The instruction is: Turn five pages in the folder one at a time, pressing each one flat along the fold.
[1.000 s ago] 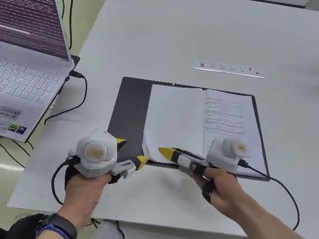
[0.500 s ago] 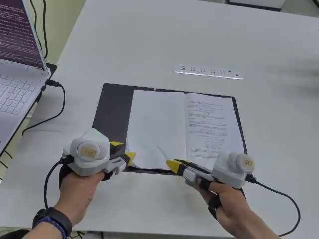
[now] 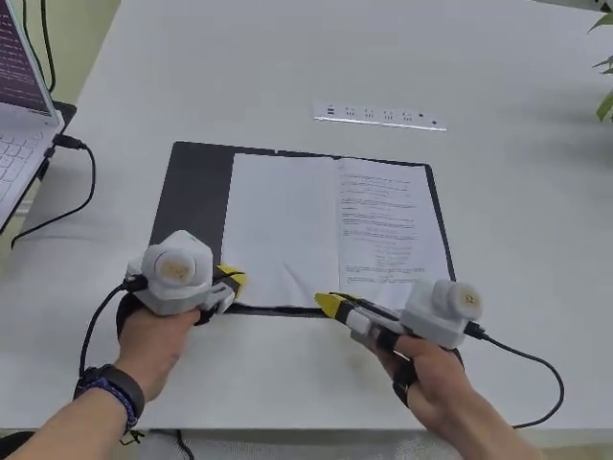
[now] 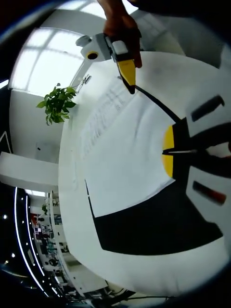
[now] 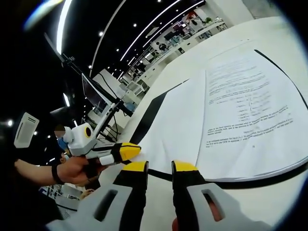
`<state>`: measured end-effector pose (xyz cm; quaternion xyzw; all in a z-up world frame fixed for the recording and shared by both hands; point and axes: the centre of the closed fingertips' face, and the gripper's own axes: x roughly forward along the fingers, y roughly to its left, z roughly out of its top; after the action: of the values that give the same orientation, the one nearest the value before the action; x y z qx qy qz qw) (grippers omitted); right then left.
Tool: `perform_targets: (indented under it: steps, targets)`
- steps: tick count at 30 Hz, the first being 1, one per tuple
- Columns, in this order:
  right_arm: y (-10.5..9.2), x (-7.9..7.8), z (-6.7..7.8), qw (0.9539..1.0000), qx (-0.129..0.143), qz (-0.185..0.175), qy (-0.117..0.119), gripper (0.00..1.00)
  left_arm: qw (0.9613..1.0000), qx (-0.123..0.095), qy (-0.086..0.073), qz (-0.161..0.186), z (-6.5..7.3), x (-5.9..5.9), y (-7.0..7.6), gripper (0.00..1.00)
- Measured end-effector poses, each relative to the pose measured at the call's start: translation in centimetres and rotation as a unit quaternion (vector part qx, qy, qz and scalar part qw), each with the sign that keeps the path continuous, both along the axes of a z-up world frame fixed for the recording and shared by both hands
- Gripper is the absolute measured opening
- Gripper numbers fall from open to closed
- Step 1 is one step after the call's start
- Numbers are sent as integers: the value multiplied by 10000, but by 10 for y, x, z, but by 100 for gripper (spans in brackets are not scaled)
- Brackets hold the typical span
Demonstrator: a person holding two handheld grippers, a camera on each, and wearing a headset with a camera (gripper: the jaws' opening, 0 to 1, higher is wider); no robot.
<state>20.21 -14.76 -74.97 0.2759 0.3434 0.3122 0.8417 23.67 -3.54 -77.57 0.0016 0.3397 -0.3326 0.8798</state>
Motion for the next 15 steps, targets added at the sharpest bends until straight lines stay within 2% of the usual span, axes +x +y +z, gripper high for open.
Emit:
perform_targets:
  steps: [3,5,6,7,11,15]
  targets:
    - [-1,0,-1,10000,-12,-19,12,17,10000,68,62,0,-7,-3,1,0]
    - [-1,-1,-2,10000,-25,-9,16,16,9996,238,123,-49,-14,-6,3,0]
    - [-1,-1,-2,10000,-32,0,11,16,9999,156,43,0,-12,-5,3,0]
    - [-1,-1,-2,10000,-36,5,5,15,9998,116,98,88,-12,-6,4,0]
    - [0,1,-2,10000,-50,31,-15,14,9998,12,118,159,-11,-5,4,0]
    - [3,3,-3,9999,-89,107,-41,13,9998,0,127,172,-10,-5,4,0]
